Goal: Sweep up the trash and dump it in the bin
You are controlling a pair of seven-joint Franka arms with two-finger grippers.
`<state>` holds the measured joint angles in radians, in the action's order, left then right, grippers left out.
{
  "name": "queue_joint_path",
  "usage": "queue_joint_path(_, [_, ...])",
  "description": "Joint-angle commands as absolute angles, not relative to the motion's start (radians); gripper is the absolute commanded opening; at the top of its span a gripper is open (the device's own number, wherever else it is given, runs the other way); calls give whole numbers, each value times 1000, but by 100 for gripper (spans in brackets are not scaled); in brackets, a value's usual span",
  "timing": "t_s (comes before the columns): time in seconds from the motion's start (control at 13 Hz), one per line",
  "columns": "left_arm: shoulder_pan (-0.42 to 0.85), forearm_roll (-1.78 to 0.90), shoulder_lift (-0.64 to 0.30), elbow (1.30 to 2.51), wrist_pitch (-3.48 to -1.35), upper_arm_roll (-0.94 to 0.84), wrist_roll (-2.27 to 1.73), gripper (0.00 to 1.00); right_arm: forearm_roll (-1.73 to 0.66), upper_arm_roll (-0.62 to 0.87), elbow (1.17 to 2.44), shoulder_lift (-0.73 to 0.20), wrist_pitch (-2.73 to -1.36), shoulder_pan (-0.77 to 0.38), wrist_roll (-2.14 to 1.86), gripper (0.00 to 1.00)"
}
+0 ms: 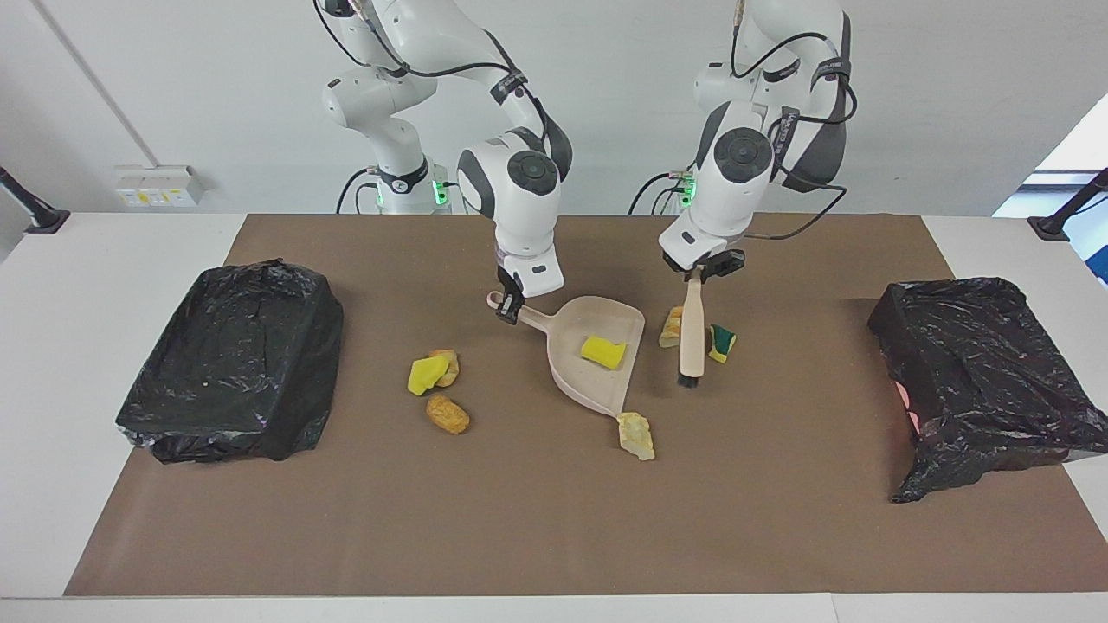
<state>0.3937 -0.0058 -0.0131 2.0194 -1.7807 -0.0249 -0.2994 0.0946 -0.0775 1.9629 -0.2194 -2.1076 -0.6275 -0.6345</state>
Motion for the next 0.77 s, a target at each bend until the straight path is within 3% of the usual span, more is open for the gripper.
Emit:
queue_joint_path(0.0, [339, 36, 93, 2132, -1744, -29, -428, 0, 117, -72, 1994, -201, -2158, -601, -733, 0])
queue_joint_path(0.31, [302, 97, 247, 2385, -1863, -32, -672, 0, 117, -72, 2000, -202, -2160, -607, -755, 0])
queue_joint_path(0.69, [385, 77, 215, 2468, -1973, -40, -847, 0, 117, -71, 2000, -202, -2161, -604, -742, 0])
